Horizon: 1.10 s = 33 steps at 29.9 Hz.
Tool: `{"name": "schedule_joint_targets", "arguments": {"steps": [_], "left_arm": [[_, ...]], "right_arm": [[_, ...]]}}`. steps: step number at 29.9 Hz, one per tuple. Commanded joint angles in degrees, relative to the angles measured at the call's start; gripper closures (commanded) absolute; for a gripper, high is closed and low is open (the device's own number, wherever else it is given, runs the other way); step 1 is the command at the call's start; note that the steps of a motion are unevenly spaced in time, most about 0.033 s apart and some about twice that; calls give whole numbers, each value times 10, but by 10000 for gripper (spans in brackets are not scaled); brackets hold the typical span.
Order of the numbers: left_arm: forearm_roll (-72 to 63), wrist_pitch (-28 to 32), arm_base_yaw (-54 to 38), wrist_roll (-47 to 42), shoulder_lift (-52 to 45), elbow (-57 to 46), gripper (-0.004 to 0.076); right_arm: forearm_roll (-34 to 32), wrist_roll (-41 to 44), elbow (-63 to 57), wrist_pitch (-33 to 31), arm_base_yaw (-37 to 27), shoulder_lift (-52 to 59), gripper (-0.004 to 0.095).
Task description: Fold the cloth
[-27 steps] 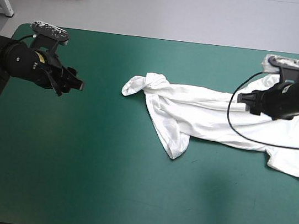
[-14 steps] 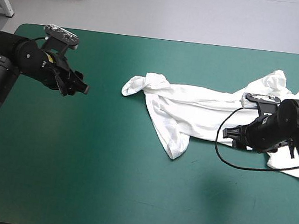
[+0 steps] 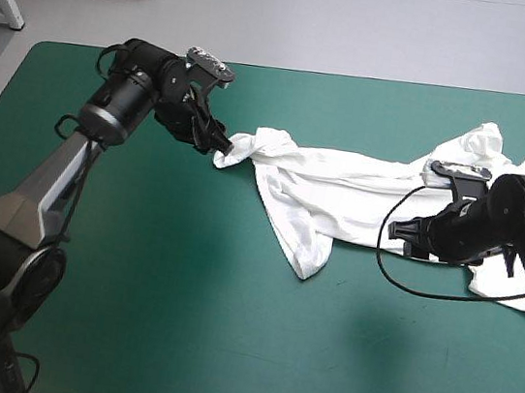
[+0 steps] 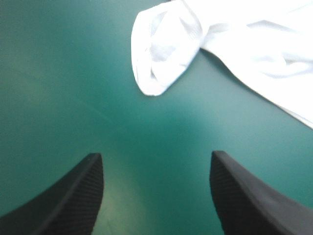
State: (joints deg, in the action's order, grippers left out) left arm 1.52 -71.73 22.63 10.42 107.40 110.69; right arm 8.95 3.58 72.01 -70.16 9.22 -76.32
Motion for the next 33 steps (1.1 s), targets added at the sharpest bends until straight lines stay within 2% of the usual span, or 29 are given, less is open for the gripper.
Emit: {"name": "schedule_joint_targets", "arguments": {"steps": [1,5,12,24,33], "left_arm": [[3,-14,3,-10,31,75,267],[3,-20,3,-15,92,128,267],[3,-19,3,-18,149,138,267],[-22,14,-39,-17,184,138,267],[-57,32,-32,1,201,138,279]], "right_arm": [[5,-12,14,8,1,19,399],[1,-12,14,10,1,19,408],[0,-12,14,10,1,19,441],[0,-12,14,2,1,19,446],[-2,-12,14,12,1,19,467]]}}
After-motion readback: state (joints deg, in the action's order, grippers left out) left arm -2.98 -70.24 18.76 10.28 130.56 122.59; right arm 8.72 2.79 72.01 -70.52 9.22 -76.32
